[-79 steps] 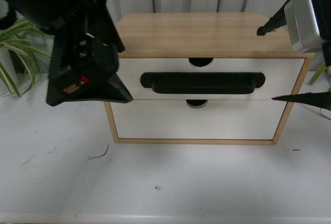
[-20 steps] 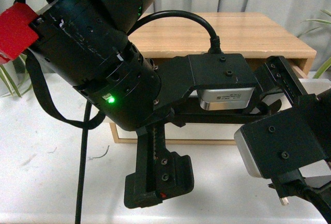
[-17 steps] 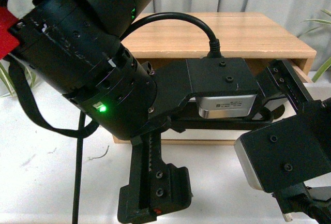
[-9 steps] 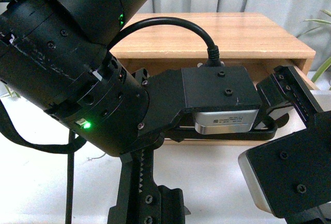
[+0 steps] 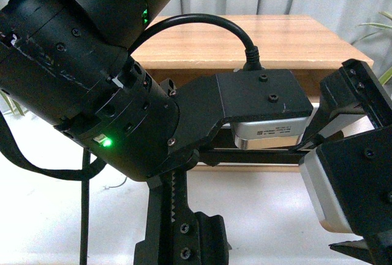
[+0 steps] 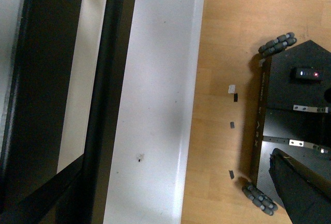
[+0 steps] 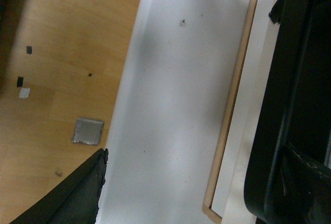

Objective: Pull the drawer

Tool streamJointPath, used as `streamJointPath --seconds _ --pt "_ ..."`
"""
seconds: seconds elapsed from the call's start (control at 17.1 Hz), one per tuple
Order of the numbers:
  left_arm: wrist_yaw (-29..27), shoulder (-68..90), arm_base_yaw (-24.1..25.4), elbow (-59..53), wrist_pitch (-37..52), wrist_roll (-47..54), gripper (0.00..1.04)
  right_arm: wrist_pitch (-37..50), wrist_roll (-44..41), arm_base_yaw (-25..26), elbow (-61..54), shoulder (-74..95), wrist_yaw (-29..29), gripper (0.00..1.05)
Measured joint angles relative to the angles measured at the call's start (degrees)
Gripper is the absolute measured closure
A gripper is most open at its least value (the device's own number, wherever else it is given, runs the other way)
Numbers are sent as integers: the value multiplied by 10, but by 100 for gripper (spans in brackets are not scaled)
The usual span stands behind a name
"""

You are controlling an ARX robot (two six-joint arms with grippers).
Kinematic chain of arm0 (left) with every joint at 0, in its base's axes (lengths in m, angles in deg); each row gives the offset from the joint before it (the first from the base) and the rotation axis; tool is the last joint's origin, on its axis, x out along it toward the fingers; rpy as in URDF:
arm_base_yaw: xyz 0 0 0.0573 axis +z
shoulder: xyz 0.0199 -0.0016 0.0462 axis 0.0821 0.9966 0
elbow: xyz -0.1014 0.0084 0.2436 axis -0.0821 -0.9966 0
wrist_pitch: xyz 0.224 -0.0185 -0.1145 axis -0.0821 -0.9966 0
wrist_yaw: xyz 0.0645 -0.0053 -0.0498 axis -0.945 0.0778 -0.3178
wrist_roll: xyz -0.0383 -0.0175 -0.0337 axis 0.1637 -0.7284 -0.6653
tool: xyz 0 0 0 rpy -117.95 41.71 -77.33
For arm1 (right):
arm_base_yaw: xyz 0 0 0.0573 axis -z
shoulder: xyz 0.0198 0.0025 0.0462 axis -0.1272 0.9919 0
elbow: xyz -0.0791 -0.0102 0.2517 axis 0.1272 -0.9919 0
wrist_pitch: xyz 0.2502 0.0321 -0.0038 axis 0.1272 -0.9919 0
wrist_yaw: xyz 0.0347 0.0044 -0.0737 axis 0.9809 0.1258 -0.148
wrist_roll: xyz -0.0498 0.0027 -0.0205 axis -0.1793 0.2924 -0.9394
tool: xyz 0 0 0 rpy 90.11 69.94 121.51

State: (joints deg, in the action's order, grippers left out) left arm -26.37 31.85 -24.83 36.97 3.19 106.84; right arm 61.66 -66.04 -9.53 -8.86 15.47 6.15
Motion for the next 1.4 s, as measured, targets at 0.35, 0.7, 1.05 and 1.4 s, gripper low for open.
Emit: streamJointPath --seconds 0.35,0.7,1.05,1.4 --pt "12 -19 12 1 19 -39 7 -10 -11 -3 -6 -10 56 6" --pt "29 -43 25 19 4 -58 7 -14 -16 22 22 -18 62 6" --pt "92 -114 71 29 53 -128 7 -15 52 80 77 -52 150 6" --pt "9 -180 263 -25 352 -434 7 349 363 186 34 -55 75 6"
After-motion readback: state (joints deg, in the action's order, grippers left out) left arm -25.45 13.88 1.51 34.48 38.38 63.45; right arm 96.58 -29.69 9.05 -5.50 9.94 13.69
